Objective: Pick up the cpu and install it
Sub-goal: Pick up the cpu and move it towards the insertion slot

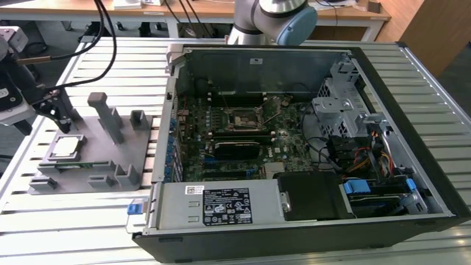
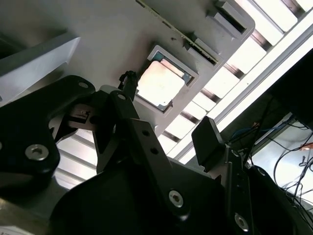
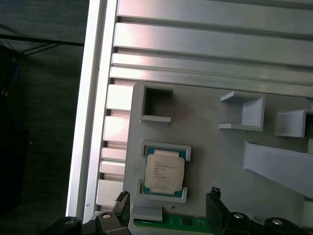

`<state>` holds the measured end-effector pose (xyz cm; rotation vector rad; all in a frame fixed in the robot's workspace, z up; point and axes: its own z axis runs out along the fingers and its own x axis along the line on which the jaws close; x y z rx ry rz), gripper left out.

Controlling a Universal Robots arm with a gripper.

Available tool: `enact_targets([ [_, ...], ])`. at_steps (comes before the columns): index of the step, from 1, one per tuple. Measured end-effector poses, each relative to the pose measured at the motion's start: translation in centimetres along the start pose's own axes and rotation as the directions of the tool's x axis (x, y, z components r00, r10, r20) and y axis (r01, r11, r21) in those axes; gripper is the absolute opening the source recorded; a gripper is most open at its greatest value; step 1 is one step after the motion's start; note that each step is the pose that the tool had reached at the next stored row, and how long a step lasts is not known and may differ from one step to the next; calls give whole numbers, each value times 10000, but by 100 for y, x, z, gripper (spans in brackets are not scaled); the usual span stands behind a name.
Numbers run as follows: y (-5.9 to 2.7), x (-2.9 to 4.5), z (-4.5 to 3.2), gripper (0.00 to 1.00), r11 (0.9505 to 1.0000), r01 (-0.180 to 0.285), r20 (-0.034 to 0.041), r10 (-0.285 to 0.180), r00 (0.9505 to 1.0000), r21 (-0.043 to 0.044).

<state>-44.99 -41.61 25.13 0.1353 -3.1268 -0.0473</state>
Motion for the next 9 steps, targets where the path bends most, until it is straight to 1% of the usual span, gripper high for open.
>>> enact_targets([
  [4,-2,-1,57,72,10000,0,1,0,10000,-1],
  [9,-3,-1,74,72,10000,0,1,0,10000,1],
])
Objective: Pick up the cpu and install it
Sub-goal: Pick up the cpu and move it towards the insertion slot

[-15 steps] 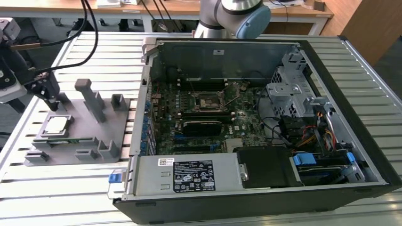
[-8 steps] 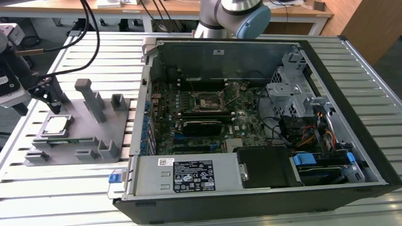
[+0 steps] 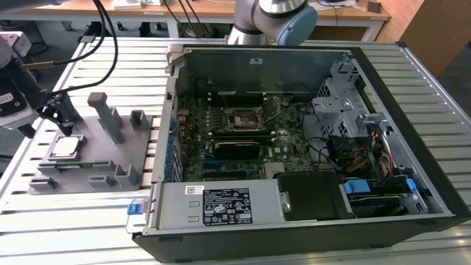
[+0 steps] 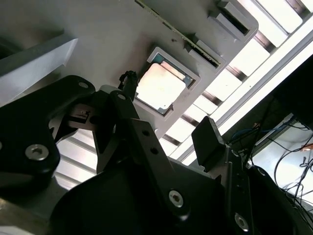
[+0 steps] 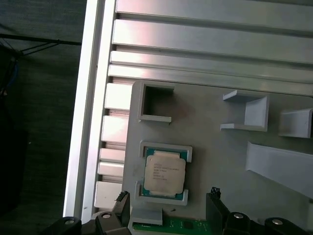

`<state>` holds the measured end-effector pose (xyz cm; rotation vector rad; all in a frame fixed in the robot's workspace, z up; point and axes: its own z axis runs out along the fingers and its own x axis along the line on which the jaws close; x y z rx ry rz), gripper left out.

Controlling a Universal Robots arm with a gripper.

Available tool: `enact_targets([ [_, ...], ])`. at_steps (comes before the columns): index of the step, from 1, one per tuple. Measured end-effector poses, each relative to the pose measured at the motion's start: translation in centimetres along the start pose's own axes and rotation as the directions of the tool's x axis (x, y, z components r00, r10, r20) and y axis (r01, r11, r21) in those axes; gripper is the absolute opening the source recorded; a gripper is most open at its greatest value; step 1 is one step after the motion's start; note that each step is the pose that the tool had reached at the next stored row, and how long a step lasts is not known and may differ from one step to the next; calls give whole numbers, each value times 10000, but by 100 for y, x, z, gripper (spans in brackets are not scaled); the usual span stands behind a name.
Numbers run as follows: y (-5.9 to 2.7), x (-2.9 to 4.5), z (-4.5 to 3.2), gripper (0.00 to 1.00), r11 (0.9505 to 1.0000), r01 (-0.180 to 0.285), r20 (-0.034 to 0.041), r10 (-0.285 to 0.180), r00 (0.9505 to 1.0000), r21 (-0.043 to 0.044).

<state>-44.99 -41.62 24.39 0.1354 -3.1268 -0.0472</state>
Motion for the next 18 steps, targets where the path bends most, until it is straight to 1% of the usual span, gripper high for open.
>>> enact_targets([
  [3,0,0,21,72,10000,-1,-1,1,10000,-10],
  [6,-1,0,54,72,10000,-1,7,1,10000,-77],
  [14,25,-1,135,72,10000,-74,5,74,10000,-54],
  [18,50,2,182,72,9999,-124,7,124,9999,-6],
])
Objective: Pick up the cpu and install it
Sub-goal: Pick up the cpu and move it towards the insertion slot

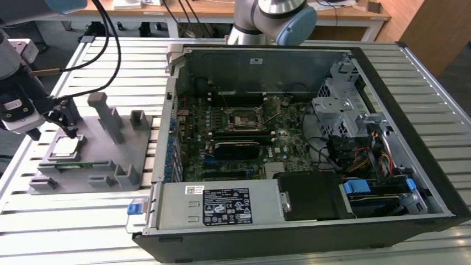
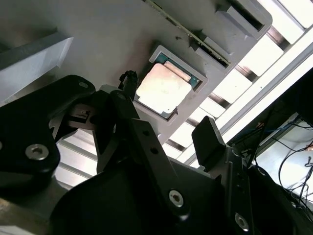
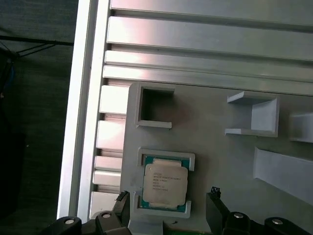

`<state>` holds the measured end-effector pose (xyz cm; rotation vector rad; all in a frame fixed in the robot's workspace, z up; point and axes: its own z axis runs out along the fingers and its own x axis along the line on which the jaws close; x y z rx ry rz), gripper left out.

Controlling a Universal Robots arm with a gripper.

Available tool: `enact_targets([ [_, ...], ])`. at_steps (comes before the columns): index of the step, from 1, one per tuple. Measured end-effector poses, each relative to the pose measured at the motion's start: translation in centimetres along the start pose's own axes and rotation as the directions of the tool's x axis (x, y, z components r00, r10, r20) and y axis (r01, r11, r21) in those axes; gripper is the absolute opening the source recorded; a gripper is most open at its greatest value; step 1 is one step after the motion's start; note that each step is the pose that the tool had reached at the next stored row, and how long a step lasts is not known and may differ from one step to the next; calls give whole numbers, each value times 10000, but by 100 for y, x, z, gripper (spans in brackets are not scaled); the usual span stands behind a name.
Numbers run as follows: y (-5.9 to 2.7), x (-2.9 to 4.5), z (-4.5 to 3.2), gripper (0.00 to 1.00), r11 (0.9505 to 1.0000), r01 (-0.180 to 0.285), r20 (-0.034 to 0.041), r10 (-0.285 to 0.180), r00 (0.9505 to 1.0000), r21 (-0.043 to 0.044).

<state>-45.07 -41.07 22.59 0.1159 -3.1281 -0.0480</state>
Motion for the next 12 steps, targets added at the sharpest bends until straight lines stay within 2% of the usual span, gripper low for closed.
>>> enact_targets([
  [3,6,9,38,72,10000,-5,-1,5,10000,53],
  [12,36,13,149,72,10000,-34,2,34,10000,91],
])
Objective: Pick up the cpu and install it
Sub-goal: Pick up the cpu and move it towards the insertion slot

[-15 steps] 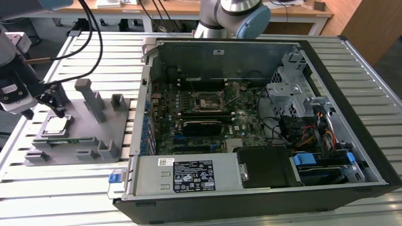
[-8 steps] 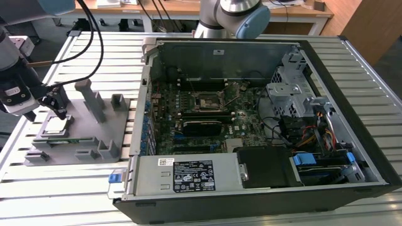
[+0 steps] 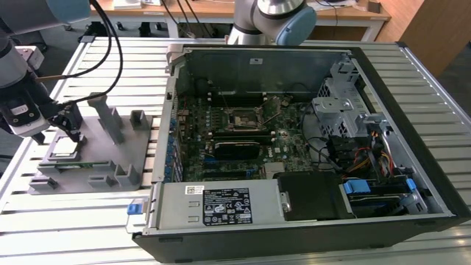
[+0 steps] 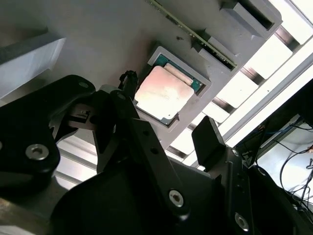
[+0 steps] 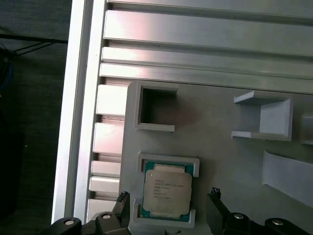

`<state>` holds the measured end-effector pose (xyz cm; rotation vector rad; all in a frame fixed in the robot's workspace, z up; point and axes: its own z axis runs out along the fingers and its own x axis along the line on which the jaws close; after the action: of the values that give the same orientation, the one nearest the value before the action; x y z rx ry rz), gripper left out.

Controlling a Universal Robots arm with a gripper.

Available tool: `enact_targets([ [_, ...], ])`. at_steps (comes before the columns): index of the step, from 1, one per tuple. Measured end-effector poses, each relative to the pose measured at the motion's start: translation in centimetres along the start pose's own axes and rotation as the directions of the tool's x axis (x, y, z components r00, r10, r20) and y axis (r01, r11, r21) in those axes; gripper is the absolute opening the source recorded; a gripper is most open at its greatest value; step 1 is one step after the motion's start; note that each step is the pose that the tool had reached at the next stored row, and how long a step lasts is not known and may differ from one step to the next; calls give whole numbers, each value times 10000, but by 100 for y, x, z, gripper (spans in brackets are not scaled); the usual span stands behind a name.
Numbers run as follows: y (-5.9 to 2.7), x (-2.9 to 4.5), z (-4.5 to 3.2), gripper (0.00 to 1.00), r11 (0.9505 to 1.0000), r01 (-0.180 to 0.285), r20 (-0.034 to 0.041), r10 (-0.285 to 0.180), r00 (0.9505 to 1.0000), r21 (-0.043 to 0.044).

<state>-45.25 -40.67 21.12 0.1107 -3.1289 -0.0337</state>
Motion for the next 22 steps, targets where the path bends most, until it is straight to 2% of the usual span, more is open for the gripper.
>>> enact_targets([
  [8,23,15,61,72,10000,-47,22,47,10000,19],
  [9,28,24,107,72,10000,-57,40,57,10000,39],
  [10,31,33,126,72,10000,-63,88,63,9999,47],
  [13,38,37,150,72,9999,-79,126,78,9999,64],
  [22,54,42,217,72,9998,-158,135,157,9998,73],
])
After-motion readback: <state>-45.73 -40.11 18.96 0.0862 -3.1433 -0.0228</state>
